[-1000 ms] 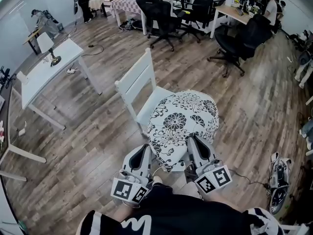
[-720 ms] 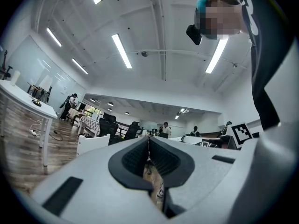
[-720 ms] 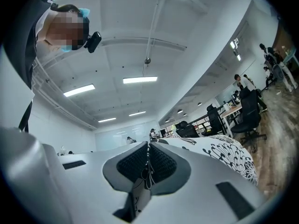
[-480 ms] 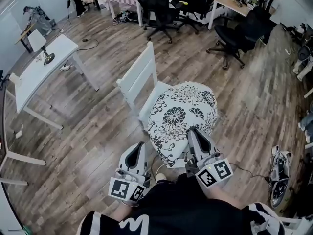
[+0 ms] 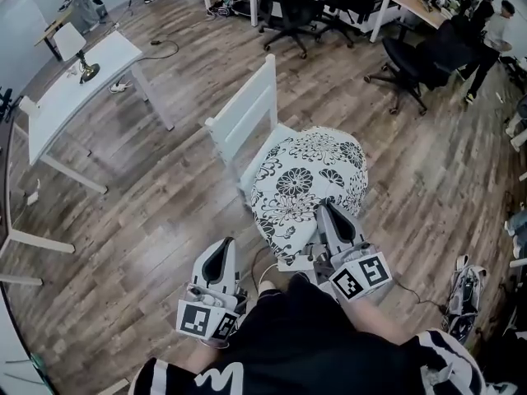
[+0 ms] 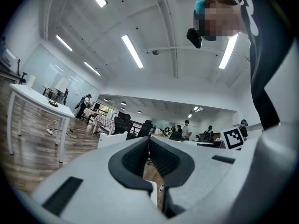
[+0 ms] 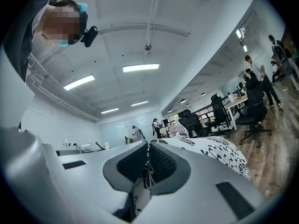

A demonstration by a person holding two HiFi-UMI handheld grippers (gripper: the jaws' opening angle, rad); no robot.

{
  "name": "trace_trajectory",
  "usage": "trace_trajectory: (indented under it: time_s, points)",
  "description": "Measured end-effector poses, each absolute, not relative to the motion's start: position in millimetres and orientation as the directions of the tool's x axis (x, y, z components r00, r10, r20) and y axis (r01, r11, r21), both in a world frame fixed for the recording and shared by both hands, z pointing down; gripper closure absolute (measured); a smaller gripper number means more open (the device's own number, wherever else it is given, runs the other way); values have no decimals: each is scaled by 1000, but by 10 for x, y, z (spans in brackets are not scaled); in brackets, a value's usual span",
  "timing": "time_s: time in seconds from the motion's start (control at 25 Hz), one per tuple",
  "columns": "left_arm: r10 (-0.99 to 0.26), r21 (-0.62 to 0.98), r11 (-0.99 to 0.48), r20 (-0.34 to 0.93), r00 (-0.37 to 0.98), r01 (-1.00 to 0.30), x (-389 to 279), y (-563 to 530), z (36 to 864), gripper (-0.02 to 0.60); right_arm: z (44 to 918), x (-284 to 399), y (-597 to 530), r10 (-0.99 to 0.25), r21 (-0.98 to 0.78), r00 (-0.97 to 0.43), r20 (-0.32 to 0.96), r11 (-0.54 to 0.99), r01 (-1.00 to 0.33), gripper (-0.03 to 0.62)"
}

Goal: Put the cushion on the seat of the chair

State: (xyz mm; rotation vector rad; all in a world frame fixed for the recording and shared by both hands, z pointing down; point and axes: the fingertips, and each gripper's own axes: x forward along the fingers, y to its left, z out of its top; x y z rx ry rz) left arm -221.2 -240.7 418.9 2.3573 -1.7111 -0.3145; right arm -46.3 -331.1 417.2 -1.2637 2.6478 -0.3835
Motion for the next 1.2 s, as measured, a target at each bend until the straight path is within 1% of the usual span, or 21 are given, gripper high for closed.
trace_trajectory:
  time_s: [0.24,0.44,0.76,1.2]
  points:
    - [-970,309,-241,-38,242,-920,-2164,-2326,4272,575,4508,-413,-3569,-764,-328,-645,-1,610,-721,565]
    - [-979,321,-202,-43,199,-925,-2243,-2289,4260,575,4818,-492,-3814,-747,-287,-662,59,623,-728,565]
    - [-993,302,-94,42,112,-949,-2407,-2143,4493,575,5369,-674,-4116,-709,-197,-687,159,659,-726,566]
    - [-996,299,-11,86,38,-954,-2543,-2152,4573,575,5933,-775,-4566,-687,-131,-678,262,670,-730,566]
